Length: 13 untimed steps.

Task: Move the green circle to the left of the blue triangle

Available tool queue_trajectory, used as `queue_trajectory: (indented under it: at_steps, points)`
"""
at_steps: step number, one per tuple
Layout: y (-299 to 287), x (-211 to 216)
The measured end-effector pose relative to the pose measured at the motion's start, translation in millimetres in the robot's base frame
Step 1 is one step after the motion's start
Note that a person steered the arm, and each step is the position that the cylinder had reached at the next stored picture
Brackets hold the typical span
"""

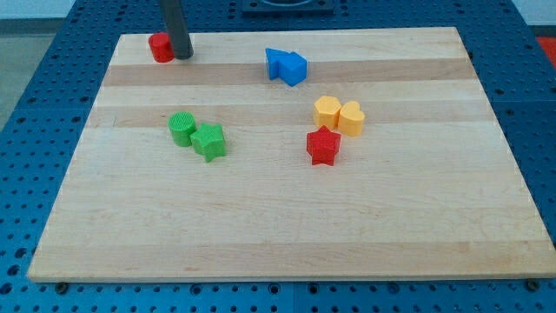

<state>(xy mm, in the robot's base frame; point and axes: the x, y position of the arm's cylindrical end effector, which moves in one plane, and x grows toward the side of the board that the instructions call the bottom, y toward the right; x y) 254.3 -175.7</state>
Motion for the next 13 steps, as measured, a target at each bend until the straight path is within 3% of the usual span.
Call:
queue_trajectory:
  at_steps: [5,7,9,13]
  points:
    - [-12,200]
    - [26,192]
    - [26,151]
    - [-34,106]
